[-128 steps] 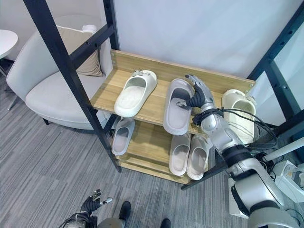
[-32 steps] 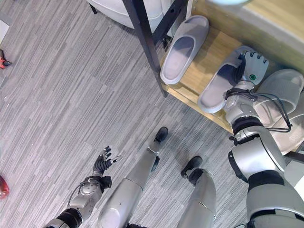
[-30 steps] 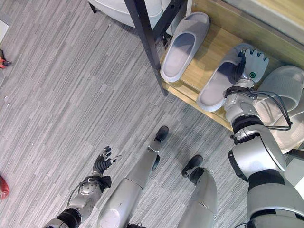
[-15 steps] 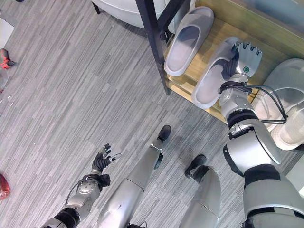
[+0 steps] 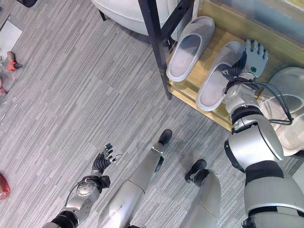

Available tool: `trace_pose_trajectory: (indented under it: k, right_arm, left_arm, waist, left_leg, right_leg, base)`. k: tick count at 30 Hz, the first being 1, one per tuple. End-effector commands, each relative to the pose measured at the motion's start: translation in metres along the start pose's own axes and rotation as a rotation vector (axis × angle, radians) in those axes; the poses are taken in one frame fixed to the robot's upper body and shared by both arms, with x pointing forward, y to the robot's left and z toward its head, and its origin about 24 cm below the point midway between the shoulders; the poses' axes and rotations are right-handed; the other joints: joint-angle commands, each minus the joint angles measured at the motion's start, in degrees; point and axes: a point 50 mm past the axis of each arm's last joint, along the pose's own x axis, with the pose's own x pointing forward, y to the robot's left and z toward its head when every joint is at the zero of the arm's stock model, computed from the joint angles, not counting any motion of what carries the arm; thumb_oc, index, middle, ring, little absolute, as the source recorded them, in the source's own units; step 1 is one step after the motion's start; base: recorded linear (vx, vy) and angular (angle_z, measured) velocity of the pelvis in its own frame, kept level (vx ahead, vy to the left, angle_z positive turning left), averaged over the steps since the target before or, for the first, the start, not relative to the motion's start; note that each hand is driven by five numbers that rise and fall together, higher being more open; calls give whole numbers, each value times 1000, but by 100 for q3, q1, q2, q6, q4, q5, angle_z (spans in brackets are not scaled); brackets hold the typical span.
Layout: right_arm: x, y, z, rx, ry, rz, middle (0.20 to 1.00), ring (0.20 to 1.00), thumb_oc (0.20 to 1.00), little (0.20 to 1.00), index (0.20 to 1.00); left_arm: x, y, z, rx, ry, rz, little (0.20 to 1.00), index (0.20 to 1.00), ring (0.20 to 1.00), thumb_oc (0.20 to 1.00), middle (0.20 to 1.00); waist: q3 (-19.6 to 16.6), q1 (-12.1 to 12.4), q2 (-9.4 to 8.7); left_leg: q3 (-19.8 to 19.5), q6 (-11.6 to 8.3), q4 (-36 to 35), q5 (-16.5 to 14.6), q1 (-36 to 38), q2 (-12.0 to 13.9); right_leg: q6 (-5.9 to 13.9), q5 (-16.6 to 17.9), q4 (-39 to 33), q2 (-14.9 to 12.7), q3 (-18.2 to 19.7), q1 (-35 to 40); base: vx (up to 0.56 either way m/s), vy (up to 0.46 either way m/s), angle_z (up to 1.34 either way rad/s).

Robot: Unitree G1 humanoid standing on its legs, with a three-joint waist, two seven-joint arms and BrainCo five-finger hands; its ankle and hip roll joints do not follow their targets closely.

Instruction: Arrange the slippers neatly on the shoe rack.

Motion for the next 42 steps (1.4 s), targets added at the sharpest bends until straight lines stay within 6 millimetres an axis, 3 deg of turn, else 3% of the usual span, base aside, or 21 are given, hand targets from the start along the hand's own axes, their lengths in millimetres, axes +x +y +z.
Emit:
trace_pose_trajectory:
  k: [1, 2, 3, 7, 11, 12, 14, 19, 27, 35, 40, 42]
  right_arm:
    - [2, -18, 19, 109, -107, -134, 1000, 1000, 1000, 1000, 1000]
    - [-3, -13, 28, 167, -130, -123, 1000, 1000, 1000, 1000, 1000]
    - [-16, -1, 45, 414, -108, -61, 1000, 1000, 1000, 1000, 1000]
    - [-46, 33, 46, 866, 91, 69, 1000, 1000, 1000, 1000, 1000]
    - [-58, 48, 40, 922, 169, 98, 1000, 1000, 1000, 1000, 1000]
    - [-71, 59, 36, 976, 234, 118, 1000, 1000, 1000, 1000, 1000]
    - [-72, 60, 36, 976, 234, 118, 1000, 1000, 1000, 1000, 1000]
    - [-104, 86, 34, 1015, 320, 209, 1000, 1000, 1000, 1000, 1000]
    - [-108, 89, 39, 968, 286, 246, 1000, 1000, 1000, 1000, 1000]
    - [-96, 84, 46, 1084, 332, 218, 1000, 1000, 1000, 1000, 1000]
    - [-82, 76, 61, 1354, 427, 176, 1000, 1000, 1000, 1000, 1000]
    - [-69, 72, 67, 1623, 572, 114, 1000, 1000, 1000, 1000, 1000]
  left_arm:
    - [1, 13, -2, -26, 12, 62, 1000, 1000, 1000, 1000, 1000]
    - [3, 13, -2, -35, 15, 68, 1000, 1000, 1000, 1000, 1000]
    - [5, 13, -1, -50, 24, 82, 1000, 1000, 1000, 1000, 1000]
    - [6, 16, -6, -59, 59, 91, 1000, 1000, 1000, 1000, 1000]
    - [7, 19, -8, -57, 72, 97, 1000, 1000, 1000, 1000, 1000]
    - [9, 20, -8, -66, 75, 118, 1000, 1000, 1000, 1000, 1000]
    - [9, 20, -8, -66, 75, 118, 1000, 1000, 1000, 1000, 1000]
    - [10, 21, -9, -78, 81, 143, 1000, 1000, 1000, 1000, 1000]
    - [15, 20, -2, -80, 56, 150, 1000, 1000, 1000, 1000, 1000]
    - [16, 22, 1, -86, 50, 154, 1000, 1000, 1000, 1000, 1000]
    - [20, 21, 7, -82, 37, 143, 1000, 1000, 1000, 1000, 1000]
    - [21, 23, 9, -72, 38, 129, 1000, 1000, 1000, 1000, 1000]
  waist:
    - [24, -61, -77]
    - [33, -107, -87]
    - [56, -184, -96]
    - [116, -269, -80]
    - [142, -290, -71]
    - [178, -324, -56]
    - [175, -324, -58]
    - [223, -379, -42]
    - [223, -437, -78]
    - [255, -434, -78]
    - [262, -381, -31]
    - [263, -285, 29]
  left_leg:
    - [79, 135, 423, -1007, 201, 206]
    - [94, 136, 410, -1013, 220, 216]
    - [105, 142, 401, -1022, 241, 228]
    - [153, 163, 393, -1037, 292, 239]
    - [173, 167, 415, -1043, 274, 269]
    - [203, 170, 414, -1034, 257, 282]
    - [204, 170, 413, -1034, 256, 283]
    - [233, 183, 374, -1019, 294, 305]
    - [259, 184, 313, -997, 335, 318]
    - [295, 193, 308, -1000, 312, 324]
    - [290, 193, 352, -1020, 257, 322]
    - [282, 184, 396, -1040, 215, 302]
  right_leg:
    - [117, 78, -721, 126, 279, 629]
    - [122, 93, -743, 131, 280, 645]
    - [124, 95, -788, 138, 253, 703]
    - [136, 92, -824, 153, 235, 766]
    - [129, 89, -830, 167, 240, 760]
    - [127, 92, -831, 177, 254, 724]
    - [127, 93, -831, 177, 255, 722]
    - [155, 138, -867, 200, 292, 721]
    - [166, 174, -941, 204, 294, 773]
    - [185, 207, -989, 232, 337, 753]
    - [192, 175, -935, 229, 359, 682]
    - [198, 133, -897, 220, 351, 645]
  base:
    - [16, 10, -8]
    - [22, 14, -5]
    - [15, 12, -4]
    - [7, 10, -9]
    - [0, 4, -1]
    - [0, 0, 0]
    - [0, 0, 0]
    - [2, 9, -4]
    - [-1, 2, -2]
    - [-2, 0, -2]
    - [0, 0, 0]
    - [0, 0, 0]
